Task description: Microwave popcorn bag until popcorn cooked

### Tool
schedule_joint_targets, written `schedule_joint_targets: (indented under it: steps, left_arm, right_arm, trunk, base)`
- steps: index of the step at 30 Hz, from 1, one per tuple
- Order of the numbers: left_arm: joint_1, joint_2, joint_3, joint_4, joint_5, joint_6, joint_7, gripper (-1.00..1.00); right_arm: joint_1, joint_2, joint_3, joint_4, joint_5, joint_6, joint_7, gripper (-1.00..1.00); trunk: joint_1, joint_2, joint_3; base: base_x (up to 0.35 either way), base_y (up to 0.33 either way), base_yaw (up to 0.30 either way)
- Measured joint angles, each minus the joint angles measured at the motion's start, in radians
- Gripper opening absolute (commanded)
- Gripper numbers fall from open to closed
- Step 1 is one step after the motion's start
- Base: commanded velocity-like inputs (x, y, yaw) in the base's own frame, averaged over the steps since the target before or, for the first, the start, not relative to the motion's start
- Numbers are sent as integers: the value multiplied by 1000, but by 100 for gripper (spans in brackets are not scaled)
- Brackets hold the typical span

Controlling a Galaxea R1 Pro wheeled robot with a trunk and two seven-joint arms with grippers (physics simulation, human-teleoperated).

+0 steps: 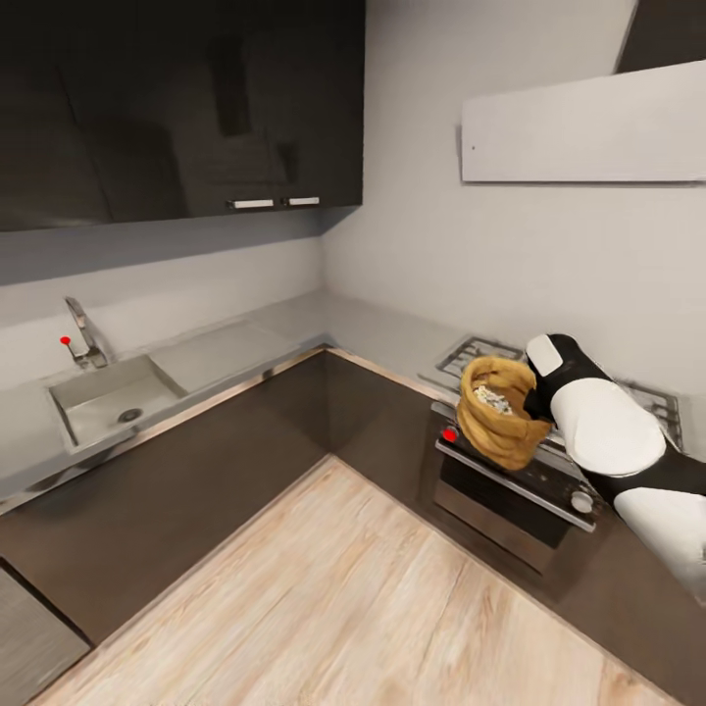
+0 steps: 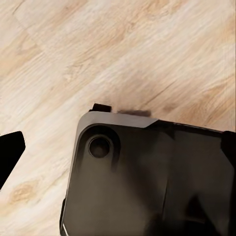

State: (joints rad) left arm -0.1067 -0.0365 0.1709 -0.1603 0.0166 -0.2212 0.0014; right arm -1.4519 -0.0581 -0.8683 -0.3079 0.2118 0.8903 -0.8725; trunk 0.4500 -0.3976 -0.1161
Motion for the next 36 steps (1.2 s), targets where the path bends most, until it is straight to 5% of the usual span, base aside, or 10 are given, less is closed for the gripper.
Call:
schedule_joint_targets:
  steps: [4, 10, 29, 36]
  left_arm:
    - [0, 0, 0, 1, 0, 0, 0, 100]
    - [0, 0, 0, 0, 0, 0, 0, 100]
    - [0, -1, -2, 0, 0, 0, 0, 100]
    - [0, -1, -2, 0, 0, -1, 0, 100]
  right_arm:
    - [-3, 73, 0, 1, 0, -14, -11, -100]
    - [-4, 106, 1, 1, 4, -13, -13, -100]
    - [1, 108, 5, 1, 5, -12, -12, -100]
    - [3, 106, 4, 1, 5, -12, -12, -100]
  trunk:
    - [0, 0, 0]
    - [0, 0, 0]
    - [0, 0, 0]
    - [0, 0, 0]
  base:
    - [-344, 105, -300]
    - [-344, 105, -214]
    - [-344, 105, -3]
    - [-344, 105, -227]
